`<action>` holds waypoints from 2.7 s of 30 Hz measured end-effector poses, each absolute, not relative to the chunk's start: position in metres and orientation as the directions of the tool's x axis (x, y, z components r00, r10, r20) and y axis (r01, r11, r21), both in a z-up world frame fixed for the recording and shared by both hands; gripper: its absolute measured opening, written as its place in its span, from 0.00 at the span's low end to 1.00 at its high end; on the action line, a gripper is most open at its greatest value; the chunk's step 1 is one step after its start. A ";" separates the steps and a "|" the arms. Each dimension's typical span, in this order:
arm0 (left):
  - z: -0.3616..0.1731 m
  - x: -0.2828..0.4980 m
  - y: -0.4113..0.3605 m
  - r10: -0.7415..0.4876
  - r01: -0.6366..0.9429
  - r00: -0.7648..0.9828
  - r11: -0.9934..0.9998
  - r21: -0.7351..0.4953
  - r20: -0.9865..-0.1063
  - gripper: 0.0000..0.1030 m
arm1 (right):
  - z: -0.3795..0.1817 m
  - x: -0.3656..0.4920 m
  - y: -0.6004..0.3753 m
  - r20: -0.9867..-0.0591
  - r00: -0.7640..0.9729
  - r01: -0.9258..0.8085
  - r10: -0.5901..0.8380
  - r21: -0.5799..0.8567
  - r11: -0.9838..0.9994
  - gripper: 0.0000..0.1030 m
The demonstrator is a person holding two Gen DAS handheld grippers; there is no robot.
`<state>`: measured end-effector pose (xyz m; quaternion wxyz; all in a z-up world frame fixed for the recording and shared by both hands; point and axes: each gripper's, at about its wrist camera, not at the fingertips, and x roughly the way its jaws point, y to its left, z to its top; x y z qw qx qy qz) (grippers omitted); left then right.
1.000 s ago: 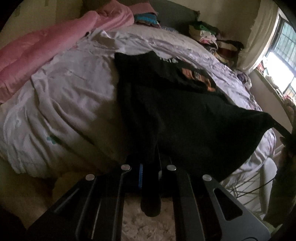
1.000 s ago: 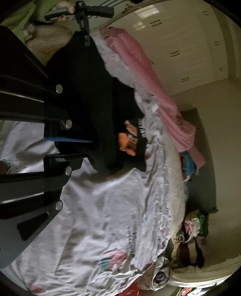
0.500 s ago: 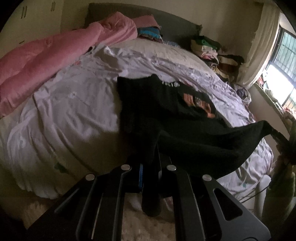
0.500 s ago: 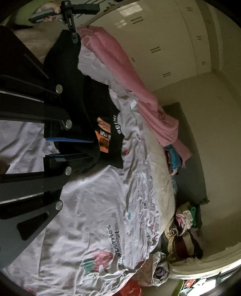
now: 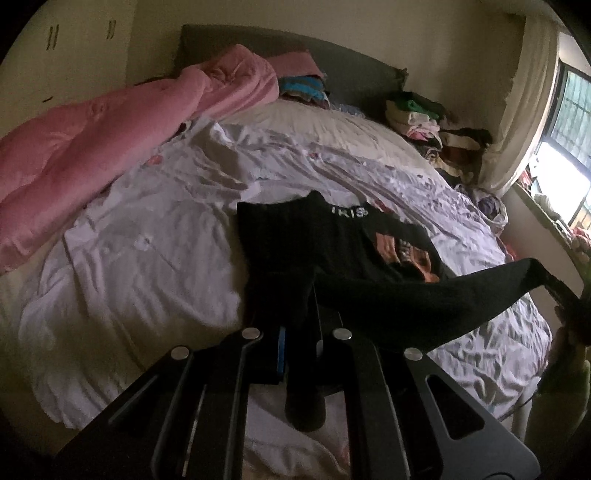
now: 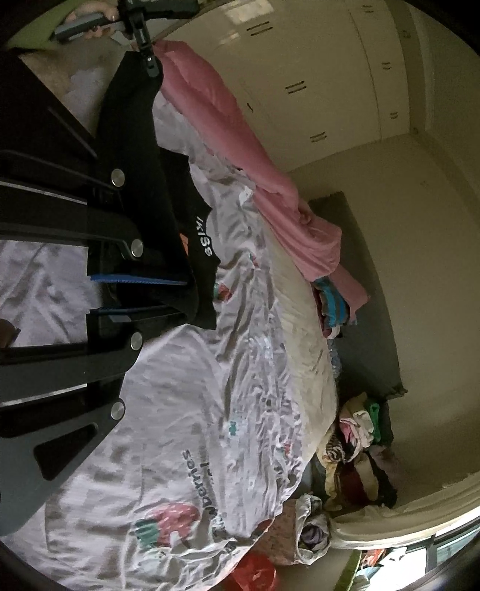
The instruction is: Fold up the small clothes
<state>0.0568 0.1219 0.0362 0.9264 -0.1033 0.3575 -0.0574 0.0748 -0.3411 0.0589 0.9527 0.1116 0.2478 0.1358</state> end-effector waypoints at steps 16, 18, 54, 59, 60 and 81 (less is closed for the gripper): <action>0.038 0.106 0.137 -0.181 0.010 0.771 0.962 -0.273 -0.610 0.02 | 0.063 0.119 -0.329 -0.431 0.866 -0.160 0.254 0.242 0.957 0.08; 0.037 0.111 0.139 -0.174 0.004 0.775 0.962 -0.272 -0.607 0.02 | 0.063 0.129 -0.327 -0.431 0.867 -0.158 0.249 0.235 0.959 0.08; -0.033 0.194 0.155 -0.121 -0.103 0.729 0.954 -0.283 -0.674 0.07 | -0.013 0.247 -0.294 -0.603 0.790 -0.043 0.116 0.134 0.990 0.16; -0.023 0.182 0.160 -0.071 -0.121 0.770 0.959 -0.255 -0.635 0.36 | -0.018 0.233 -0.291 -0.599 0.792 -0.055 0.116 0.120 0.991 0.38; -0.020 0.177 0.160 -0.056 -0.124 0.780 0.962 -0.243 -0.623 0.36 | -0.018 0.230 -0.292 -0.598 0.792 -0.057 0.119 0.123 0.991 0.39; -0.050 0.126 0.090 -0.117 0.042 0.721 0.991 -0.125 -0.683 0.23 | -0.023 0.151 -0.241 -0.610 0.755 -0.252 0.240 0.068 0.965 0.26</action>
